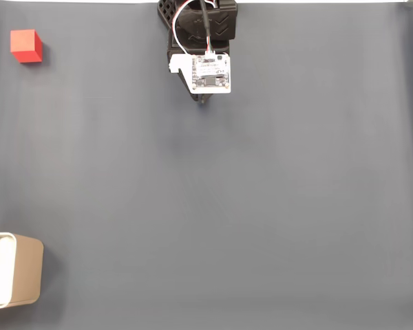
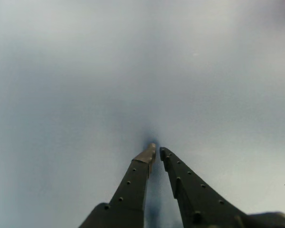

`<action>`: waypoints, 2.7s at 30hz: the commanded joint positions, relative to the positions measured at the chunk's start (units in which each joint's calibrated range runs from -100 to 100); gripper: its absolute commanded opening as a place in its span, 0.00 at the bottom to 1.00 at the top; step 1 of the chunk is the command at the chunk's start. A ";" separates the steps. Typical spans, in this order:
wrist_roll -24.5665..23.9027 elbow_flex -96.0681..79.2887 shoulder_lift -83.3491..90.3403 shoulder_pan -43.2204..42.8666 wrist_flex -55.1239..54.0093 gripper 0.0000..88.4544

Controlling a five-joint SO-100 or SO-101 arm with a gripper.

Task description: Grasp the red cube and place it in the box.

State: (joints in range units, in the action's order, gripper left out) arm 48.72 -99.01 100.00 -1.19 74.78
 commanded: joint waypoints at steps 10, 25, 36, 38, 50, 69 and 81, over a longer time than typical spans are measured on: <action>0.20 -0.81 -0.09 0.05 1.04 0.01; 0.20 -0.81 -0.09 0.05 1.04 0.01; 0.20 -0.81 -0.09 0.05 1.04 0.01; 0.20 -0.81 -0.09 0.05 1.04 0.01; 0.20 -0.81 -0.09 0.05 1.04 0.01; -1.47 -0.81 -0.09 -0.38 0.22 0.00; -1.90 -0.81 -0.09 -0.16 -7.90 0.00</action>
State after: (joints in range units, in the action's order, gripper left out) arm 46.72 -99.01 99.39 -1.19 69.21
